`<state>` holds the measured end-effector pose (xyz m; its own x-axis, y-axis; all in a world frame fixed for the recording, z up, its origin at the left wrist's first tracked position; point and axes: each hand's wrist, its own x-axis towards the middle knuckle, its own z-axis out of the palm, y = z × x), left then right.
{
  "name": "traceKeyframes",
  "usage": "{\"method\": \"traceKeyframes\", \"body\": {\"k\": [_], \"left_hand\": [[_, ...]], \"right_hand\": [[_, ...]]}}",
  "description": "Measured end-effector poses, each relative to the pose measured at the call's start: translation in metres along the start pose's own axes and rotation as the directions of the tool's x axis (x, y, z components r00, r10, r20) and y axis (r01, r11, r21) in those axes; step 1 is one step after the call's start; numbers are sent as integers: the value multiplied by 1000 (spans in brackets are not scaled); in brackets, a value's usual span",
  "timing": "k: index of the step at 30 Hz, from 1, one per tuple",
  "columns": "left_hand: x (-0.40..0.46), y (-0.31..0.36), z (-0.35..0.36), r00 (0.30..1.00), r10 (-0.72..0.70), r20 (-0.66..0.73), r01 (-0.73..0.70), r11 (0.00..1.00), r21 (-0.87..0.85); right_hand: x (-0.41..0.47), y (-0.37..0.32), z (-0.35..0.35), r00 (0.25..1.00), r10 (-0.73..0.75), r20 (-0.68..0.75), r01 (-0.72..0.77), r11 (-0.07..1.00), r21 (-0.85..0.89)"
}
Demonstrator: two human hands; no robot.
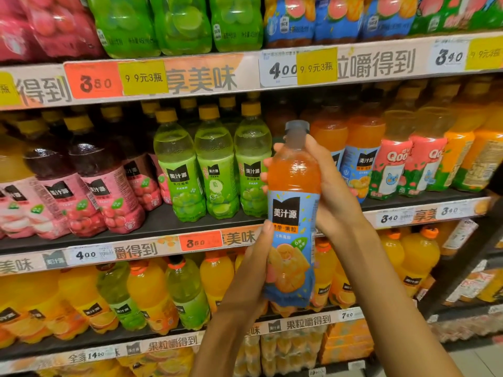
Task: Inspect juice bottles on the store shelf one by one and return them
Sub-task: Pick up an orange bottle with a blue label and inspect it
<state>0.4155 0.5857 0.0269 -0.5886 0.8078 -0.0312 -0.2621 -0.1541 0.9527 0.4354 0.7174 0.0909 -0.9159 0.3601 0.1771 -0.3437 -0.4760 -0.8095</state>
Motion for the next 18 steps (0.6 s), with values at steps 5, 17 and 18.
{"method": "traceKeyframes", "body": {"k": [5, 17, 18], "left_hand": [[1, -3, 2, 995, 84, -62, -76, 990, 115], [3, -1, -3, 1000, -2, 27, 2, 1000, 22], [3, 1, -3, 1000, 30, 8, -30, 998, 62]], "right_hand": [[-6, -4, 1, 988, -121, -91, 101, 973, -206], [3, -12, 1, 999, -34, -39, 32, 998, -55], [2, -12, -1, 996, -61, -61, 53, 991, -124]]}}
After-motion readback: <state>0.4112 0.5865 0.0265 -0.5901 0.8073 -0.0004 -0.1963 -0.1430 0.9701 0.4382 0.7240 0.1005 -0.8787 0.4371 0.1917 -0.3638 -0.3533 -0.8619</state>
